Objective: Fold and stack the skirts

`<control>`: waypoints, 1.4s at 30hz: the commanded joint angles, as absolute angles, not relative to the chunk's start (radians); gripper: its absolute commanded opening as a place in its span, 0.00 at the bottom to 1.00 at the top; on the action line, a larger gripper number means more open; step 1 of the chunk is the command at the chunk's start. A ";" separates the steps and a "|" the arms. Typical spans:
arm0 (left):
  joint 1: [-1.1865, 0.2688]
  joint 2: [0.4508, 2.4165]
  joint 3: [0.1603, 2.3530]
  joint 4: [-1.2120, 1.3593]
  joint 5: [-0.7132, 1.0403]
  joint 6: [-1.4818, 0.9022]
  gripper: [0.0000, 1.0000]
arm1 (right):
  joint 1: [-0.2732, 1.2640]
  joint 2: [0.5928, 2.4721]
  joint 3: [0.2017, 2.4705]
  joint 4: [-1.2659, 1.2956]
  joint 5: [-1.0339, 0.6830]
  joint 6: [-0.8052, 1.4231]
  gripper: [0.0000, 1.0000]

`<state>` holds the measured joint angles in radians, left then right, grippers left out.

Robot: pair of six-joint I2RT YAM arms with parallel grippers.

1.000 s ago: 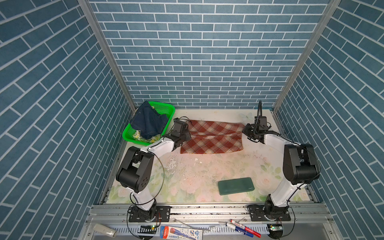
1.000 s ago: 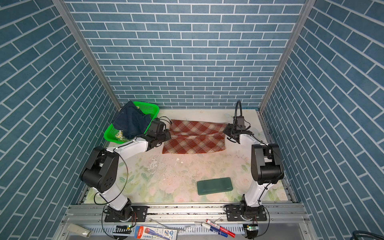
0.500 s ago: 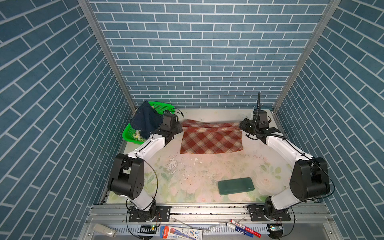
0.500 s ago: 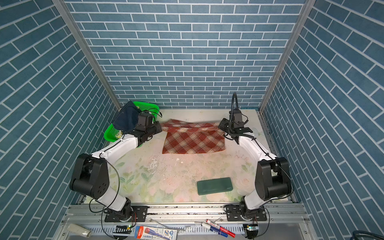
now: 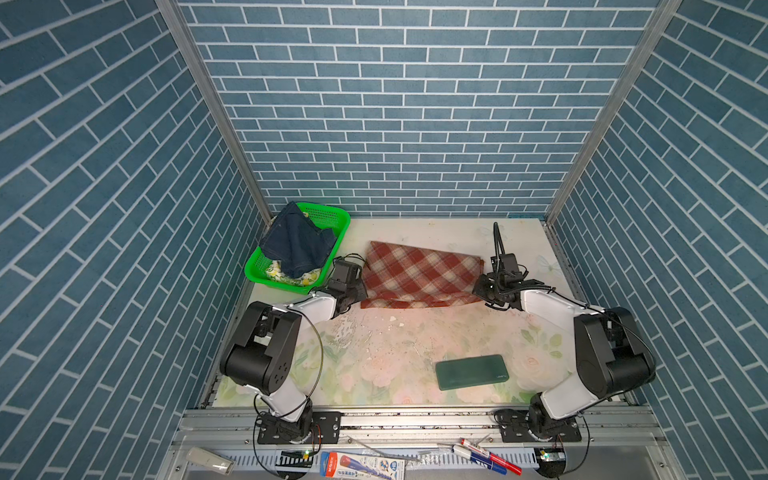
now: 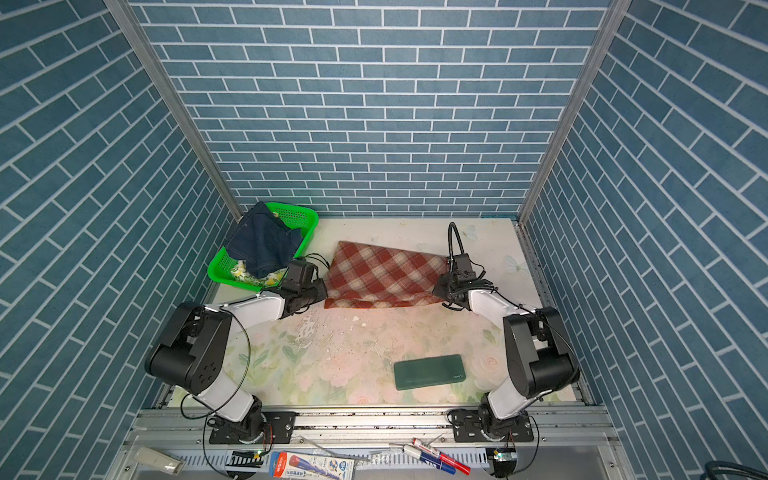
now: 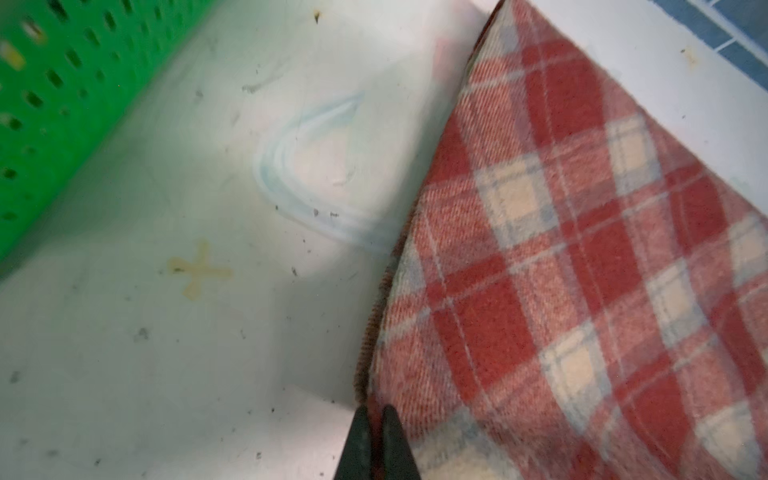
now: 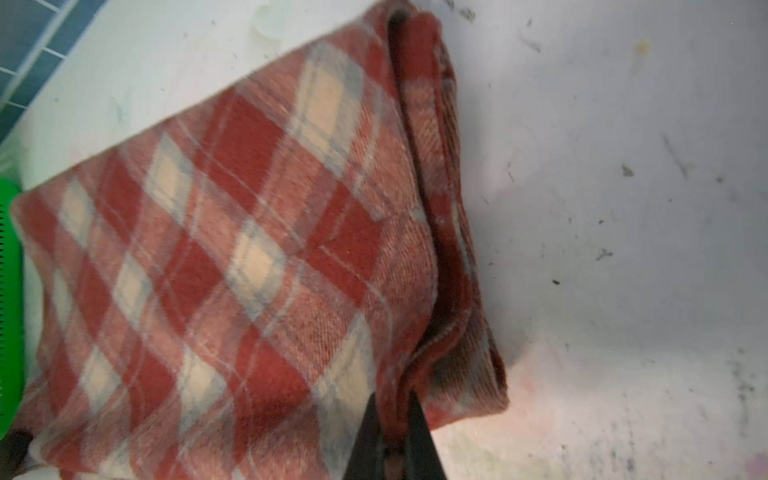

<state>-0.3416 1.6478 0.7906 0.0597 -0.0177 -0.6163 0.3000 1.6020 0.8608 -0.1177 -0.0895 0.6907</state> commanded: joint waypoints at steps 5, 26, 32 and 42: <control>-0.367 1.681 0.779 0.101 -0.037 -0.628 0.00 | 0.292 1.674 0.874 -0.076 -0.081 0.678 0.00; -0.422 1.537 0.783 0.016 -0.094 -0.596 0.00 | 0.236 1.599 0.892 -0.134 -0.078 0.635 0.00; -0.456 1.601 0.719 0.076 -0.084 -0.626 0.00 | 0.222 1.660 0.864 -0.107 -0.076 0.629 0.00; -0.471 1.572 0.701 0.059 -0.098 -0.624 0.38 | 0.205 1.562 0.861 -0.183 -0.051 0.585 0.54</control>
<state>-0.4664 1.6108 0.7059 0.0784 -0.0826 -0.6273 0.2138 1.6222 0.8818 -0.1440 -0.0788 0.6037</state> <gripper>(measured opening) 0.356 0.512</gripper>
